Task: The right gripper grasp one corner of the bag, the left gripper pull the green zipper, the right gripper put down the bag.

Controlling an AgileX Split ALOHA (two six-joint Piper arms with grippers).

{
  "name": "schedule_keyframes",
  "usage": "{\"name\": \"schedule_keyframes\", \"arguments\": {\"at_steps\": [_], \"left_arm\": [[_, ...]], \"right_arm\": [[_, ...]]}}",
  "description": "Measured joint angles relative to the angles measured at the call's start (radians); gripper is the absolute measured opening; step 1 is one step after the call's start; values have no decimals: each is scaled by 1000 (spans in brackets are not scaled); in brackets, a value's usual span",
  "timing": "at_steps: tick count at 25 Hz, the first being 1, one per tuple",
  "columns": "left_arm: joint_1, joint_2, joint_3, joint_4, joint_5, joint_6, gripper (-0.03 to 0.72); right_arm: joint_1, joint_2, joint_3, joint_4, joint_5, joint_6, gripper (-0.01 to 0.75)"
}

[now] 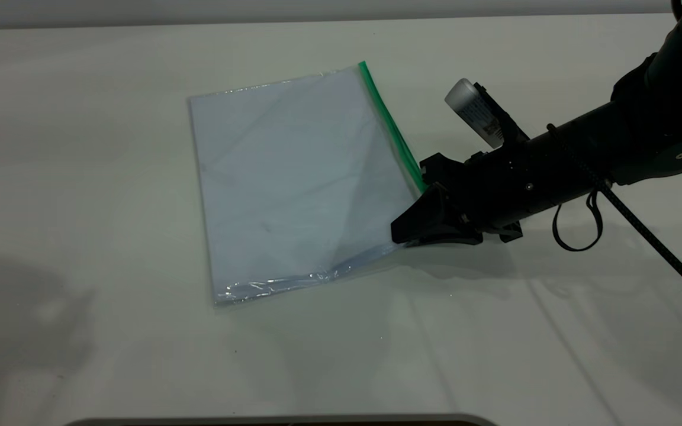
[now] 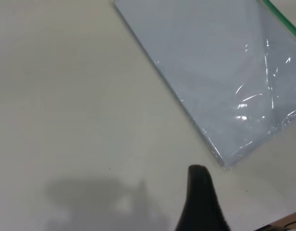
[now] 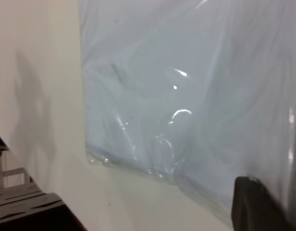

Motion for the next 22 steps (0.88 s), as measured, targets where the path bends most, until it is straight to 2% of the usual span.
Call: {"name": "schedule_keyframes", "arguments": {"at_steps": [5,7,10,13,15,17,19,22], "left_arm": [[0,0,0,0,0,0,586],[0,0,0,0,0,0,586],[0,0,0,0,0,0,586],[0,0,0,0,-2,0,586],[0,2,0,0,-14,0,586],[0,9,-1,0,-39,1,586],[0,38,-21,-9,-67,13,586],[-6,115,-100,-49,-76,60,586]], "right_arm": [[-4,-4,-1,-38,72,3,33],[-16,-30,-1,-137,85,17,33],[-52,-115,-1,-388,77,97,33],[-97,-242,-1,-580,0,188,33],[-124,-321,-25,-604,-94,222,33],[-134,-367,-75,-567,-142,220,33],[-119,-389,-130,-535,-111,211,33],[-45,-394,-153,-533,-20,209,33]]}}
